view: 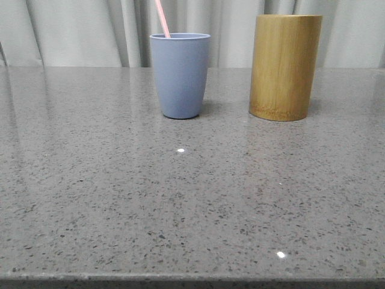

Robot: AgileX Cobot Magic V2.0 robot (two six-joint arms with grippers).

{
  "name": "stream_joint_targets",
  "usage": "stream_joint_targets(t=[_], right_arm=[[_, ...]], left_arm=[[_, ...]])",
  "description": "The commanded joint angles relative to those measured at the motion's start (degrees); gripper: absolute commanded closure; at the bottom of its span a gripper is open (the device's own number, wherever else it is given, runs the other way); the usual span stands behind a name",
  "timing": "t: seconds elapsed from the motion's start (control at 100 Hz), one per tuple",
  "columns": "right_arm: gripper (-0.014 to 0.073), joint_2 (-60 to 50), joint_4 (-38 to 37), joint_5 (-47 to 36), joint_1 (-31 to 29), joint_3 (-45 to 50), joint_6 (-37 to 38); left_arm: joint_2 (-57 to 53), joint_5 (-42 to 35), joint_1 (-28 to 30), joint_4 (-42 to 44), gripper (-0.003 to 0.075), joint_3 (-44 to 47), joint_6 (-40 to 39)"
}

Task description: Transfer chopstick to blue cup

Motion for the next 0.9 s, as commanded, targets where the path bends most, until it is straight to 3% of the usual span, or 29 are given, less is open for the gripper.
stream_joint_targets(t=[0.0, 0.43, 0.89], right_arm=[[0.0696, -3.66, -0.02, -3.33, -0.28, 0.18, -0.05], [0.0697, -17.52, -0.02, -1.89, -0.28, 7.53, -0.05], [0.0697, -19.25, -0.02, 2.87, -0.28, 8.52, -0.10]], left_arm=[[-1.55, -6.87, 0.15, 0.14, 0.0739, 0.40, -0.65], [-13.25, -14.04, 0.15, 0.14, 0.0739, 12.16, -0.65], [-16.68, -14.04, 0.15, -2.08, 0.0739, 14.35, -0.65]])
